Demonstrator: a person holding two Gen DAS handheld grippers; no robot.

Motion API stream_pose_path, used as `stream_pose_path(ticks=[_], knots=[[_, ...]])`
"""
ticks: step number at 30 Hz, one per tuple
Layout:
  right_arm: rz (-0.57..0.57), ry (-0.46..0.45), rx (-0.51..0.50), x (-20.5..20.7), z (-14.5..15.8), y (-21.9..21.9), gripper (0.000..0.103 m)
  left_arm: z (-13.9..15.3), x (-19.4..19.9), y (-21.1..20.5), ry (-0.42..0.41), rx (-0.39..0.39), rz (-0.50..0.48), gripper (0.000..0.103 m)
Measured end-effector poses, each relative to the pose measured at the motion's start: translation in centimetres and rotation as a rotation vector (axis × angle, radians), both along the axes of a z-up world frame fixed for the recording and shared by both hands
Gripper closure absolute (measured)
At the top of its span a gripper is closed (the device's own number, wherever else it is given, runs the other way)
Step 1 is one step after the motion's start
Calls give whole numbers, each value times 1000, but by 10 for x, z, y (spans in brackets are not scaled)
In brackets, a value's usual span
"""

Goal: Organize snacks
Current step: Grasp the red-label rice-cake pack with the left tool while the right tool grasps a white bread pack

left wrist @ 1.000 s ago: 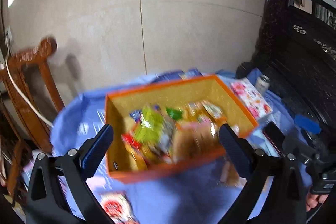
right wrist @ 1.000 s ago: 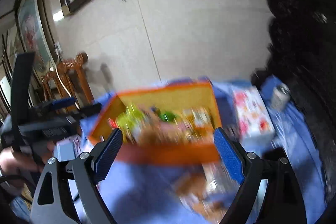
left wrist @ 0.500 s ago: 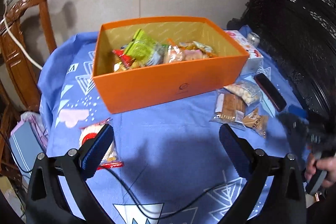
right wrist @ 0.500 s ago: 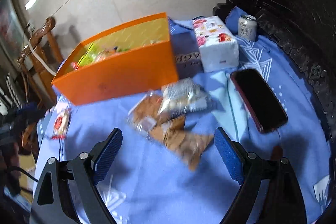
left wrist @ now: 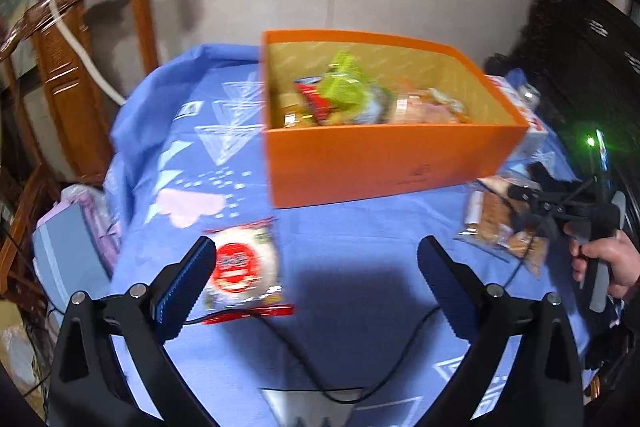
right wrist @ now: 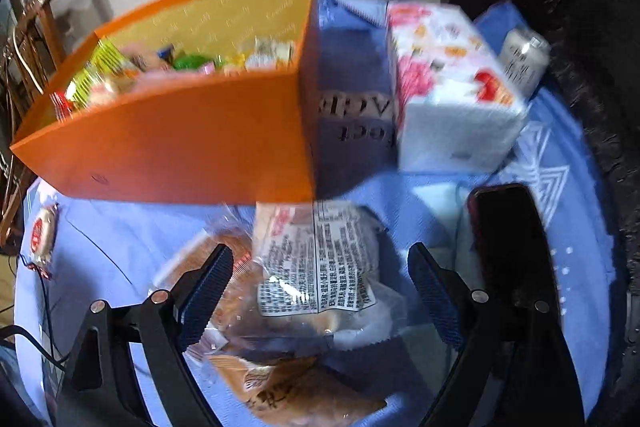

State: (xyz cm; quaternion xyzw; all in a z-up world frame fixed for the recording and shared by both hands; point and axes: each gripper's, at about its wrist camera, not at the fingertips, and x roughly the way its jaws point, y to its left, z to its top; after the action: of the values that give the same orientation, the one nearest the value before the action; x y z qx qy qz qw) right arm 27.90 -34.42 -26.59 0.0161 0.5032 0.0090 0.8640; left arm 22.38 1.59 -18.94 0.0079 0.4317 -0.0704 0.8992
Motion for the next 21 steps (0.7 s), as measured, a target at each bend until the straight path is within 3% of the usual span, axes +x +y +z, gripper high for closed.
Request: stream_pose_path(ticks=[2, 6, 8, 14, 21], knots=[[3, 21, 12, 2, -7, -1, 26, -4, 2, 16, 6, 16, 45, 4], [11, 13, 22, -4, -9, -3, 39, -16, 7, 45, 35, 36, 119, 4], [1, -5, 19, -9, -2, -4, 55, -25, 9, 56, 58, 42, 142, 4], [-26, -66, 79, -40, 28, -1, 60, -54, 23, 57, 118, 58, 139, 4], [-37, -114, 225, -77, 57, 19, 60, -79, 40, 48, 163, 65, 134, 4]])
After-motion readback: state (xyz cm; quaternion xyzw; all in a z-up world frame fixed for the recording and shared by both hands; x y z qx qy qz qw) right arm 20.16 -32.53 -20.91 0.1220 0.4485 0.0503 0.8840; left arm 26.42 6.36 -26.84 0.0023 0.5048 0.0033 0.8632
